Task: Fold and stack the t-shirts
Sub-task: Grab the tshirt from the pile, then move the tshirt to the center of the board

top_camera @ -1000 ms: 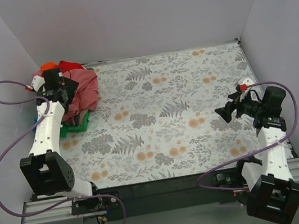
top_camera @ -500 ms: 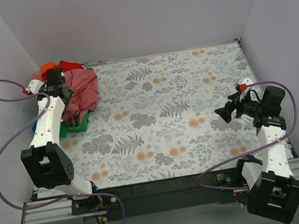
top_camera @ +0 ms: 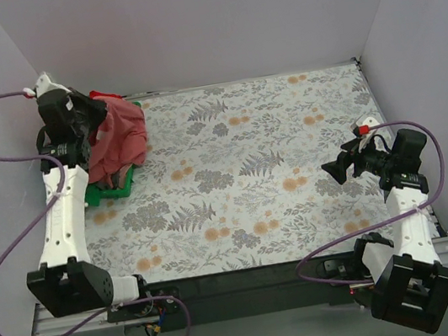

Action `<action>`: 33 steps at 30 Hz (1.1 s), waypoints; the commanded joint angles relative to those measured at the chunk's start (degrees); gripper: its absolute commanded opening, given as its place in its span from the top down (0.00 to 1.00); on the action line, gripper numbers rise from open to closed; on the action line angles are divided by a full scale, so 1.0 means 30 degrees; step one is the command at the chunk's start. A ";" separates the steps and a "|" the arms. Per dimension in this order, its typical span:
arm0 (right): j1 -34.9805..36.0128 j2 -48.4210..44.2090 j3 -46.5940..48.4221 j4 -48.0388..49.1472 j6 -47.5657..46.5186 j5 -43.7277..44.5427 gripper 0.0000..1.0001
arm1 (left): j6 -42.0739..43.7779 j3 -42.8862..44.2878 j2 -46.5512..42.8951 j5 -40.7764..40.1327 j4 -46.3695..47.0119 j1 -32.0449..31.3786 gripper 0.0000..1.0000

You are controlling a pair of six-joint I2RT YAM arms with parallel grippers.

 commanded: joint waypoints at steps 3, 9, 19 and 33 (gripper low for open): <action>0.0082 0.0143 0.0617 -0.0125 -0.0064 -0.0312 0.02 | -0.1883 0.2779 -0.1411 0.8012 0.6829 -0.0116 1.00; 0.0082 0.0172 0.0558 -0.0154 -0.0122 -0.0136 0.02 | -0.4882 0.7054 0.0437 1.1444 0.9411 -0.0729 1.00; 0.0082 0.0319 0.0558 -0.0154 -0.0181 -0.0048 0.02 | -0.4914 1.0546 0.2167 1.2149 0.9852 -0.4625 1.00; 0.0082 0.0524 0.0558 -0.0154 -0.0240 0.0010 0.02 | -0.4826 1.4206 0.3982 1.2091 1.0379 -0.8610 1.00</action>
